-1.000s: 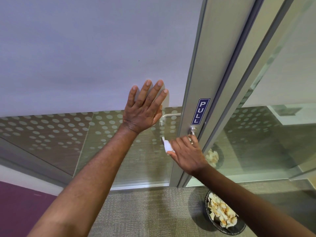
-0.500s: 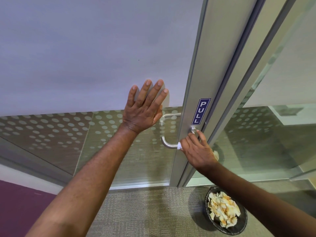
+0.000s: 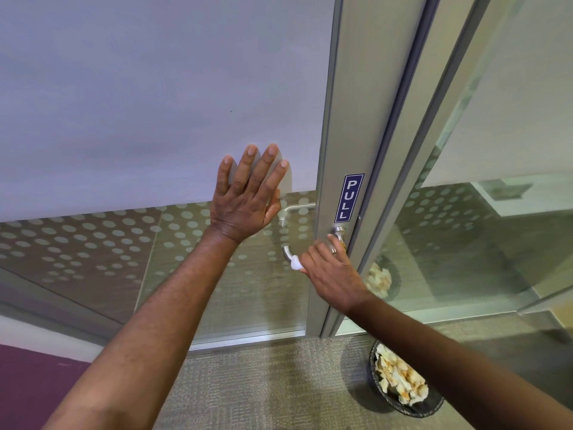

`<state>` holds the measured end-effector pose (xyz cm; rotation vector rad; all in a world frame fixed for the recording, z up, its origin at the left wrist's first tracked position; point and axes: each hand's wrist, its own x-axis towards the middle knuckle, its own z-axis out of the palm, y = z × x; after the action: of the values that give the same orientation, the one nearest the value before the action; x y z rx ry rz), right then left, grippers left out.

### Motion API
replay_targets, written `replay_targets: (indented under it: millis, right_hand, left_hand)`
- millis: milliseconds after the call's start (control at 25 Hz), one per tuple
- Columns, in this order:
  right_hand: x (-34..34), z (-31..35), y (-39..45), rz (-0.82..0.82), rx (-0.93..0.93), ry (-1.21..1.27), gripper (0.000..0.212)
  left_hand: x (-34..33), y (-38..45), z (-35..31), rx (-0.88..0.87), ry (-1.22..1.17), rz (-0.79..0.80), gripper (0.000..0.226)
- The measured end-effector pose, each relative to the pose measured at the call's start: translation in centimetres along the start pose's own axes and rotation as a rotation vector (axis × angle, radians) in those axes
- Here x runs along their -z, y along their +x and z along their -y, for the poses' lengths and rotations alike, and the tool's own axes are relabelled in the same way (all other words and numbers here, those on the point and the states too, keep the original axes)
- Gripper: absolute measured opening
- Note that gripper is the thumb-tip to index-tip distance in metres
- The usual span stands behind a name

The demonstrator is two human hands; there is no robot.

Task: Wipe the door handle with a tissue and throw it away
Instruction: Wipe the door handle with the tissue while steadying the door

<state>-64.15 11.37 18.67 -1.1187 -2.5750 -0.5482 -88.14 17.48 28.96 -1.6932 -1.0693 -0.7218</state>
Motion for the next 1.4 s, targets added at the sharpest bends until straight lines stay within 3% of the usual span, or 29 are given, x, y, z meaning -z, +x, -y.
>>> replay_targets:
  millis: [160, 280, 400, 480, 560, 640, 760, 960, 1040, 1240, 1400]
  right_hand:
    - [-0.5, -3.9, -2.6, -0.034, -0.038, -0.058, 0.036]
    - [0.2, -4.6, -3.4, -0.004, -0.248, 0.071, 0.045]
    - [1.3, -2.4, -3.6, 0.0, -0.571, 0.472, 0.037]
    - [1.9, -0.4, -3.3, -0.103, -0.815, 0.846, 0.039]
    - [2.2, 0.5, -2.3, -0.186, -1.021, 1.07, 0.034]
    - [1.8, 0.2, -1.3, -0.16, -1.162, 1.183, 0.019]
    - [1.5, -1.8, 0.4, -0.042, -1.357, 1.43, 0.014]
    - [2.7, -2.8, 2.3, 0.146, -1.437, 1.564, 0.027]
    - [2.4, -2.6, 2.0, 0.132, -1.43, 1.656, 0.03]
    - [0.9, -2.7, 1.1, 0.009, -1.483, 2.236, 0.031]
    - [1.3, -2.7, 1.3, 0.055, -1.535, 2.123, 0.029]
  left_hand:
    - [-0.1, 0.0, 0.0, -0.003, 0.002, -0.008, 0.074]
    - [-0.2, 0.0, 0.0, -0.003, -0.002, -0.024, 0.073]
    - [-0.2, 0.0, -0.1, -0.005, -0.002, -0.024, 0.073]
    - [-0.2, 0.0, -0.1, -0.008, 0.001, -0.025, 0.073]
    - [-0.2, 0.1, 0.0, -0.007, 0.0, -0.024, 0.072]
    - [-0.1, 0.0, 0.0, -0.003, -0.006, -0.02, 0.071]
    - [-0.1, 0.0, -0.1, 0.0, -0.008, -0.013, 0.071]
    - [0.0, 0.1, -0.1, -0.002, -0.009, -0.005, 0.071]
    - [0.0, 0.1, 0.0, -0.002, -0.007, -0.001, 0.072]
    - [0.1, 0.1, -0.1, 0.001, -0.018, 0.001, 0.073]
    - [0.0, 0.1, -0.1, 0.002, -0.018, -0.011, 0.071]
